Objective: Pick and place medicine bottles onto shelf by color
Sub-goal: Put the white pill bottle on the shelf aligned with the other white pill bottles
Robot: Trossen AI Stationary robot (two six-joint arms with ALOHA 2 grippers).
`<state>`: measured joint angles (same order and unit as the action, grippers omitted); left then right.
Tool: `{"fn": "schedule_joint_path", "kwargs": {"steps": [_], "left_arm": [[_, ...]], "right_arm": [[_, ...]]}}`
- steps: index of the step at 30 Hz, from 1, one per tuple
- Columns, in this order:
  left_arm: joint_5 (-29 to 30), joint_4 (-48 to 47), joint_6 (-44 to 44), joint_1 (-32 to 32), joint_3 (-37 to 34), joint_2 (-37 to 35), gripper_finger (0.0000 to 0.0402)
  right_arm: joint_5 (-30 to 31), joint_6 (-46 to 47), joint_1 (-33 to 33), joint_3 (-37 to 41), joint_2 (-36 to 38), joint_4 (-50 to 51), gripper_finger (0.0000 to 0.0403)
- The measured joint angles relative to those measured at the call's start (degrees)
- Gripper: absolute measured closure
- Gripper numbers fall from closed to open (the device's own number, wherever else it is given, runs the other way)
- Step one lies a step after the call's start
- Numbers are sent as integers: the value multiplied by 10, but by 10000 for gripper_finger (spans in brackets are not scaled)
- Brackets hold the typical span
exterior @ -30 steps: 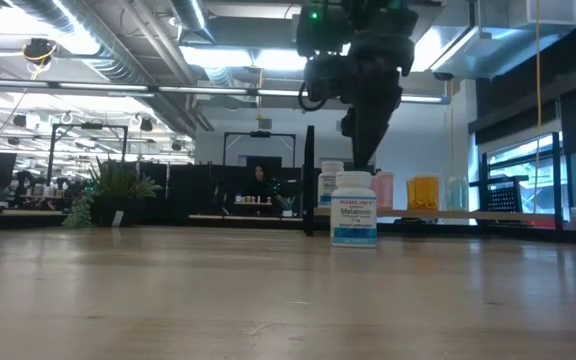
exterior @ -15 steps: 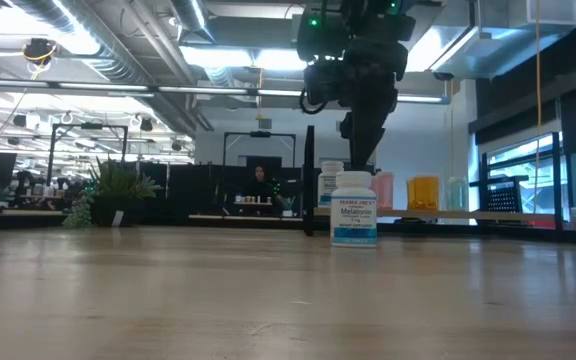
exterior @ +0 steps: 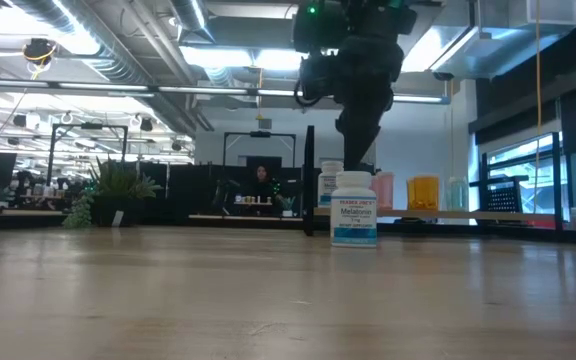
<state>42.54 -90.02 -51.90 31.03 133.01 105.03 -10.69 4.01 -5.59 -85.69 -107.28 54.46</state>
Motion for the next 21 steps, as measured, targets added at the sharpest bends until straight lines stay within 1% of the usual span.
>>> {"fn": "schedule_joint_path", "kwargs": {"steps": [5, 21], "left_arm": [[0, 0, 0, 0, 0, 0, 92], [0, 0, 0, 0, 0, 0, 92]], "right_arm": [[54, 0, 11, 0, 0, -2, 162], [54, 2, 16, 5, 0, -15, 162]]}}
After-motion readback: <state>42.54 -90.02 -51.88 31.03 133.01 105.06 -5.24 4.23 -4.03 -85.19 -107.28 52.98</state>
